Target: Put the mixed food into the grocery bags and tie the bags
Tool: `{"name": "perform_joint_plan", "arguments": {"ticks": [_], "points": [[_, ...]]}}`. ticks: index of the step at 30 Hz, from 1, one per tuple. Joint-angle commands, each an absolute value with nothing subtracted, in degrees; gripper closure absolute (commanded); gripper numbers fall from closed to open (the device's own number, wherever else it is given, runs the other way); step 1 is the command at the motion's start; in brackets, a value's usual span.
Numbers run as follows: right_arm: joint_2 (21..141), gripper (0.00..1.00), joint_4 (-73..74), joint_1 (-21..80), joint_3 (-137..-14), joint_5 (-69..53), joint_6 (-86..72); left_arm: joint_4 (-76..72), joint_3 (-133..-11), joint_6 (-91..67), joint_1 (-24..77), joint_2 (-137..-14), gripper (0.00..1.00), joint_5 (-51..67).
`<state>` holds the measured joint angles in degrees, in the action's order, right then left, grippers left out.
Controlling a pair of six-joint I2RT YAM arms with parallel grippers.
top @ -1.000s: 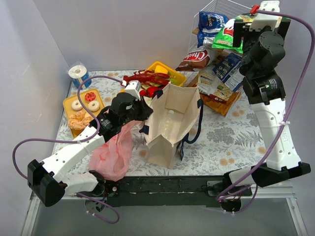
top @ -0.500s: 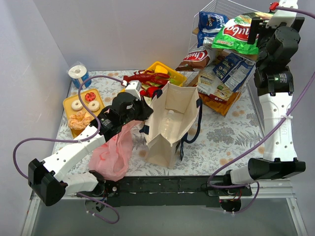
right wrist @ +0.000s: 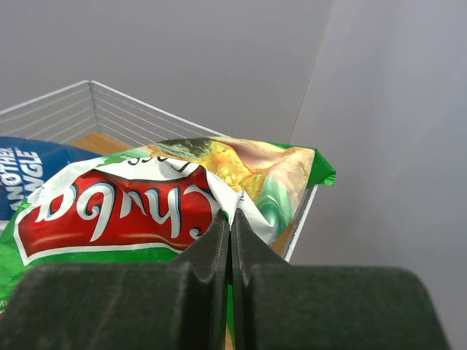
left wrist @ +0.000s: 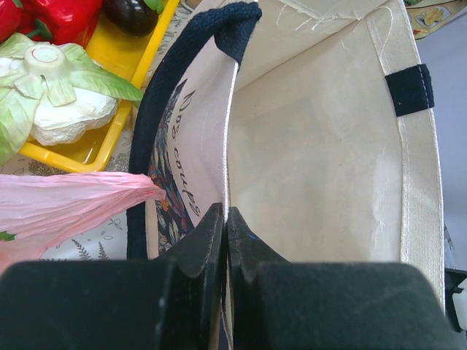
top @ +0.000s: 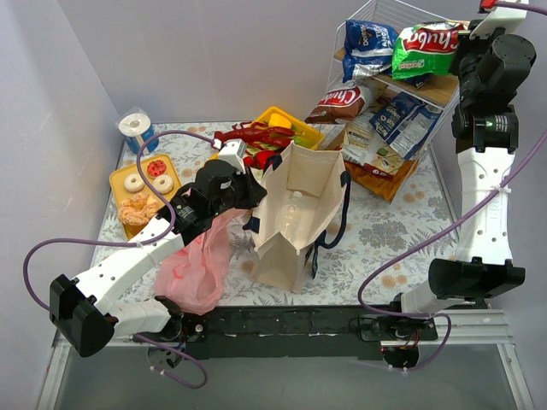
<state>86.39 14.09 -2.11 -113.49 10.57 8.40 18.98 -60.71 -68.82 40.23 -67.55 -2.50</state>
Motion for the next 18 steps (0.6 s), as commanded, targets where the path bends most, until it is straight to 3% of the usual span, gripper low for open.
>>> {"name": "perform_joint_plan", "arguments": {"ticks": [1, 18], "points": [[85.17, 0.99, 10.2, -2.29, -120.05, 6.61, 7.21, 17.75, -62.05, -68.55, 40.08, -66.62, 1.0, -3.08], [73.39, 0.99, -2.81, -2.29, -117.6, -20.38, -9.66, 17.4, -61.87, -68.29, 40.08, -66.71, 1.0, -2.9]]}}
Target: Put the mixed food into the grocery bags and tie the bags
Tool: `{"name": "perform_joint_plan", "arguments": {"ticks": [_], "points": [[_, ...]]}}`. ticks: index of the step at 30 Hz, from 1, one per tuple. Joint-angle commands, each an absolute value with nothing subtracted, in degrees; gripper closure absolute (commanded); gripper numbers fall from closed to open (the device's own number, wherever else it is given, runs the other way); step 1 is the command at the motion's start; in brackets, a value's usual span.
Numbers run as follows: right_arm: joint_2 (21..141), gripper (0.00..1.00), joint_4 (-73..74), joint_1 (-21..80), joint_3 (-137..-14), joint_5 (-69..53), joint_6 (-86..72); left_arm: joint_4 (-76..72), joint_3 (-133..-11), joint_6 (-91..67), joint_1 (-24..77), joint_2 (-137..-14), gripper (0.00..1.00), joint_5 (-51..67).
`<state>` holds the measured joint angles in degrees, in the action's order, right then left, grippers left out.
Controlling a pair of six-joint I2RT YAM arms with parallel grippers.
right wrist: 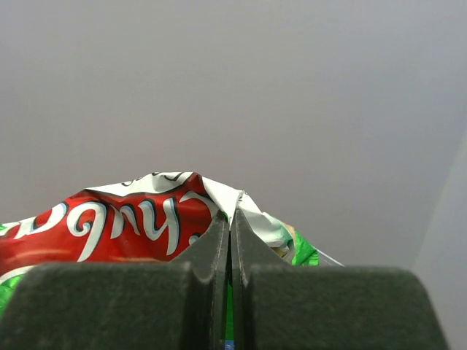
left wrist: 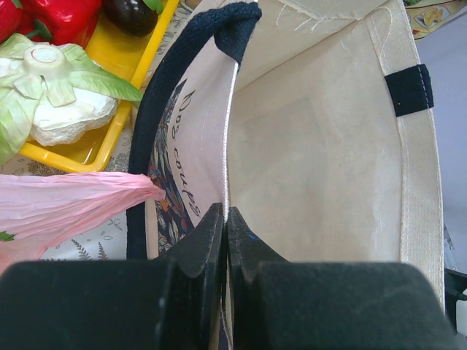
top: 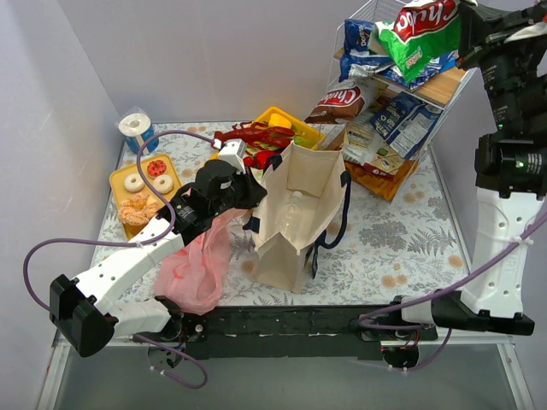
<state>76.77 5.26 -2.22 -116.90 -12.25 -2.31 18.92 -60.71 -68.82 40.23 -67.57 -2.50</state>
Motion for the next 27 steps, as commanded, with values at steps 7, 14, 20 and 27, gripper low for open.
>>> {"name": "perform_joint_plan", "arguments": {"ticks": [7, 14, 20, 27], "points": [[65.76, 0.99, -0.36, -1.23, -99.96, -32.5, -19.42, 16.96, -61.52, -67.85, 40.08, -67.06, 1.0, -3.08], [60.3, 0.99, 13.68, 8.69, -88.87, -31.82, -16.26, 16.88, -62.14, -67.15, 40.08, -68.11, 1.0, -3.43], [58.71, 0.99, 17.39, 22.31, -76.39, -21.29, -15.65, 16.52, -63.37, -67.06, 40.08, -69.96, 1.0, -2.55], [66.0, 0.99, 31.0, 36.19, -76.02, 1.02, -11.08, 16.44, -62.84, -67.15, 40.08, -68.74, 1.0, -3.78]]}}
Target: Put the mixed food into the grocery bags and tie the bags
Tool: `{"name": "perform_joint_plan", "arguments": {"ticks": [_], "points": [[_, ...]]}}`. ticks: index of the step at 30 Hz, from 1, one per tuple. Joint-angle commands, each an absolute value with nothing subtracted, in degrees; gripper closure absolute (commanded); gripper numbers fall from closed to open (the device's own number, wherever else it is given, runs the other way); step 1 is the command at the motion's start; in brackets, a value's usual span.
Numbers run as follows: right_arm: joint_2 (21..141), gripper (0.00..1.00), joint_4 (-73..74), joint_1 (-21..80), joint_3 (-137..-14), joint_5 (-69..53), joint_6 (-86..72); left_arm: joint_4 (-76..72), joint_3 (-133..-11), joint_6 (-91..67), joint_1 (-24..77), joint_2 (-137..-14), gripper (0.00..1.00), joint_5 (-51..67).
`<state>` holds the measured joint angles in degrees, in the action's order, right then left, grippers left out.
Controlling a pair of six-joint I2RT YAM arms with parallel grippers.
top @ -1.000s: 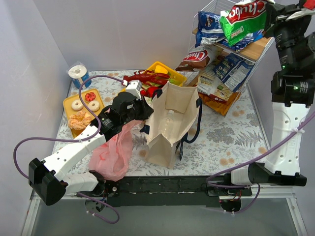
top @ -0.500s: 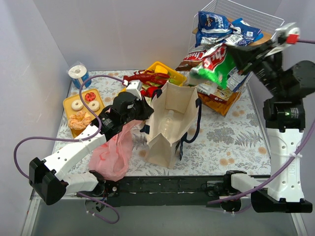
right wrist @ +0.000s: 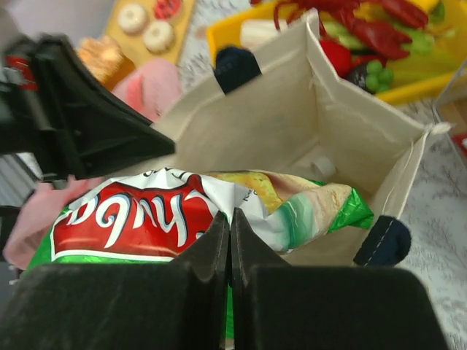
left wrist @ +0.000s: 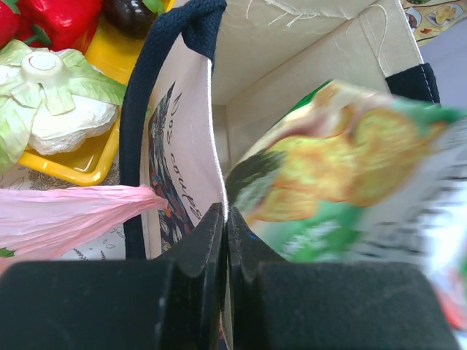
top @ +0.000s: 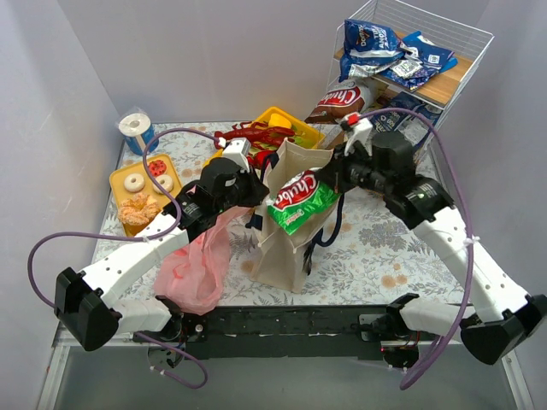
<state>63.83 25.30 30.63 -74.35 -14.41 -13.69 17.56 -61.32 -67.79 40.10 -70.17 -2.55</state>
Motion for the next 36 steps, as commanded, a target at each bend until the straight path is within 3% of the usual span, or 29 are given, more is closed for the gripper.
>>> {"name": "perform_joint_plan", "arguments": {"ticks": [1, 9, 16, 23, 24, 26, 28, 29, 30, 36], "points": [[67.22, 0.99, 31.98, 37.17, -77.16, 6.19, -10.73, 16.35, -62.41, -67.24, 40.08, -68.56, 1.0, -3.95], [76.72, 0.99, 33.67, 44.2, -78.14, 13.79, -8.61, 15.38, -60.38, -67.94, 40.08, -67.32, 1.0, -2.73], [88.14, 0.99, 28.13, 45.44, -68.3, 8.88, -17.3, 15.03, -60.38, -68.2, 40.08, -67.41, 1.0, -2.55], [88.43, 0.96, 30.15, 45.62, -67.67, 13.62, -15.38, 14.85, -58.71, -68.82, 40.08, -66.18, 1.0, -3.6], [86.85, 0.79, 30.15, 45.7, -68.11, 13.54, -15.21, 14.94, -58.62, -68.82, 40.08, -66.18, 1.0, -3.6], [84.83, 0.6, 29.97, 45.62, -70.04, 12.57, -14.68, 14.94, -58.62, -68.82, 40.08, -66.27, 1.0, -3.6], [81.57, 0.17, 29.0, 45.62, -71.53, 11.17, -13.71, 14.94, -58.88, -68.64, 40.08, -66.62, 1.0, -3.6], [80.61, 0.06, 29.26, 45.62, -74.76, 10.99, -13.28, 15.03, -59.06, -68.56, 40.08, -66.71, 1.0, -3.6], [79.12, 0.02, 29.62, 45.62, -76.71, 11.25, -12.14, 14.94, -59.32, -68.38, 40.08, -66.88, 1.0, -3.69], [77.87, 0.01, 31.91, 44.13, -96.66, 19.31, -4.5, 15.21, -60.2, -67.59, 40.08, -68.2, 1.0, -3.34]]}}
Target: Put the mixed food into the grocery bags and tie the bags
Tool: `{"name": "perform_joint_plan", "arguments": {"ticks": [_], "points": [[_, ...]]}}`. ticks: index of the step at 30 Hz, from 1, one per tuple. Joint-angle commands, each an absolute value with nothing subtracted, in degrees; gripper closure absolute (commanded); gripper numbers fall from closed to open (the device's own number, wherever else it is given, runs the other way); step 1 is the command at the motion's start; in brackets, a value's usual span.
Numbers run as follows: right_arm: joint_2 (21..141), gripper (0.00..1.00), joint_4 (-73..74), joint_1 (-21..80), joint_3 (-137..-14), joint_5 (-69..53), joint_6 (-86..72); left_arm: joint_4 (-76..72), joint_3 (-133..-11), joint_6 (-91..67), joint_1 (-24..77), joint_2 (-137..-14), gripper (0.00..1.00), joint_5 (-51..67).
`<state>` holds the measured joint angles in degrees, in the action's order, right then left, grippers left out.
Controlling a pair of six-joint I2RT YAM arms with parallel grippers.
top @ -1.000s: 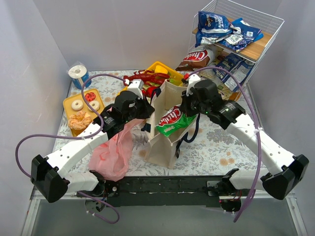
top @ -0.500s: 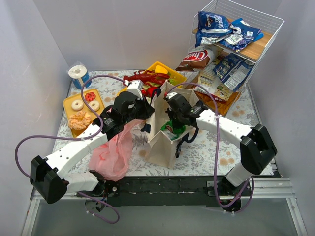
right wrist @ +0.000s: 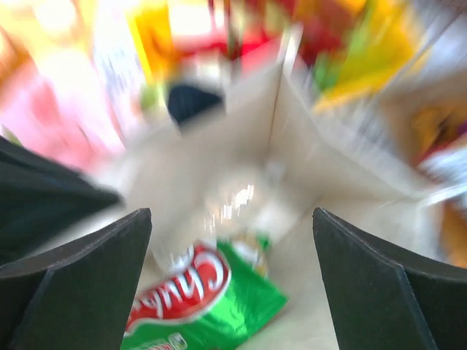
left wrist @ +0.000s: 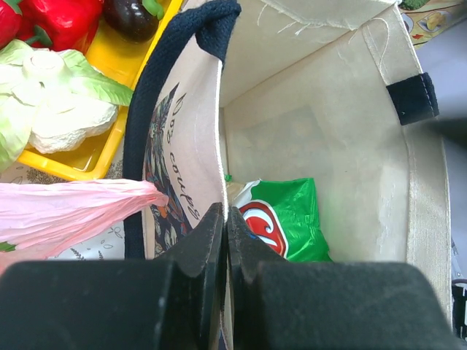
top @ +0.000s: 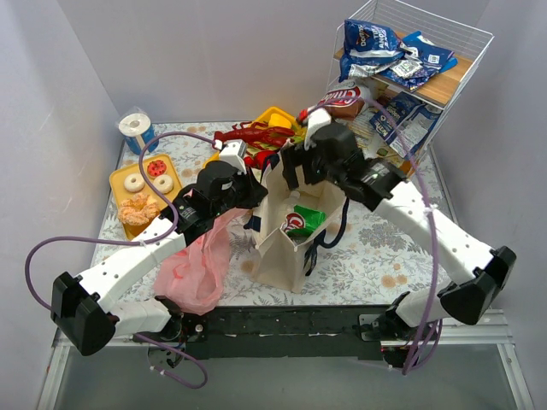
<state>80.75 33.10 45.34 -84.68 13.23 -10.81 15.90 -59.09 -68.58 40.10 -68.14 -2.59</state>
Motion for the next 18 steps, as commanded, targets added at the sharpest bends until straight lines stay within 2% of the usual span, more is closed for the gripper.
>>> {"name": "perform_joint_plan", "arguments": {"ticks": [1, 9, 13, 18], "points": [[78.22, 0.02, 31.21, 42.03, -98.77, 19.86, -3.35, 15.21, -60.21, -67.59, 40.08, -68.29, 1.0, -3.17], [87.88, 0.01, 22.07, 26.82, -119.06, 15.22, 7.9, 15.29, -61.0, -67.06, 40.08, -67.85, 1.0, -2.72], [93.07, 0.02, 19.34, 19.88, -123.82, 11.08, 10.46, 15.64, -60.47, -67.06, 40.08, -66.8, 1.0, -2.99], [97.47, 0.02, 17.32, 15.91, -126.03, 9.15, 13.53, 16.26, -59.86, -68.46, 40.08, -64.95, 1.0, -3.6]]}}
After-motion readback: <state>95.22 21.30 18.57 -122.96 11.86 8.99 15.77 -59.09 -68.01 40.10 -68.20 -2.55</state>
